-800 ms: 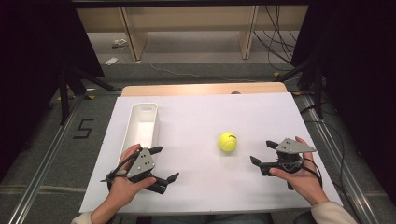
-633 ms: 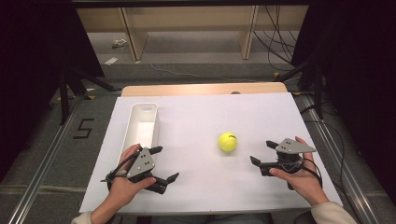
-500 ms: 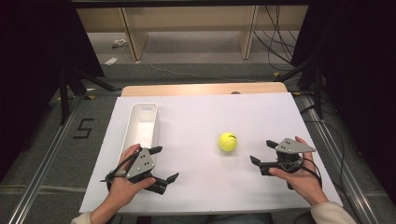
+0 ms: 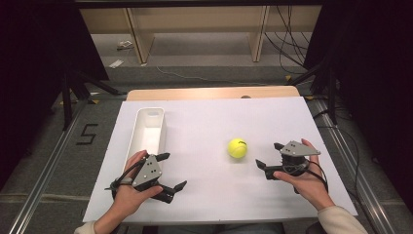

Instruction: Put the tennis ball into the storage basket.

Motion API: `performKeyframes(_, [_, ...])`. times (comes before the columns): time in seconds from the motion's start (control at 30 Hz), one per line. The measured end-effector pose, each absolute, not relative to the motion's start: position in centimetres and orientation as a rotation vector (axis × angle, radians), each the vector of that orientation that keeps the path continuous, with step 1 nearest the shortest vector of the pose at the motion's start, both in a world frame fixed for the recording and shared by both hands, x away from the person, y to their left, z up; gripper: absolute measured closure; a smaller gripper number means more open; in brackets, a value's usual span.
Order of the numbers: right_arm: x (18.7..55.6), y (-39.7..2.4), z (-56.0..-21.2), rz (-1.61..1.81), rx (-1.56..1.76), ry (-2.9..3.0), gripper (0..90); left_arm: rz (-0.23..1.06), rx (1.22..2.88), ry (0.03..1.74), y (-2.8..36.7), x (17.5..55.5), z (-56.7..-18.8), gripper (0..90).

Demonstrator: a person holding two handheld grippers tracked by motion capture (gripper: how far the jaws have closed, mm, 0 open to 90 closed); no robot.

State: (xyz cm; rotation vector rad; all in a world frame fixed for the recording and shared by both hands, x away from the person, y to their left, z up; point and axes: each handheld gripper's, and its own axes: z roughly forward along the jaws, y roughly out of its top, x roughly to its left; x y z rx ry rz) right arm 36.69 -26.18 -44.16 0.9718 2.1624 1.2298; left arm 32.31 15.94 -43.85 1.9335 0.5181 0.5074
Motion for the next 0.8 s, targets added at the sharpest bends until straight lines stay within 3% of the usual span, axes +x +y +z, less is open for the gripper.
performKeyframes(0.13, [37.5, -25.0, -44.1, 1.224, 0.952, 2.153, 3.1, 0.51, 1.933, 0.516, 16.0, 32.3, -43.8, 0.0])
performKeyframes(0.8, [39.9, -21.4, -45.3, 1.201, 0.919, 2.225, 4.8, 0.508, 1.934, 0.505, 15.9, 32.2, -43.7, 0.0])
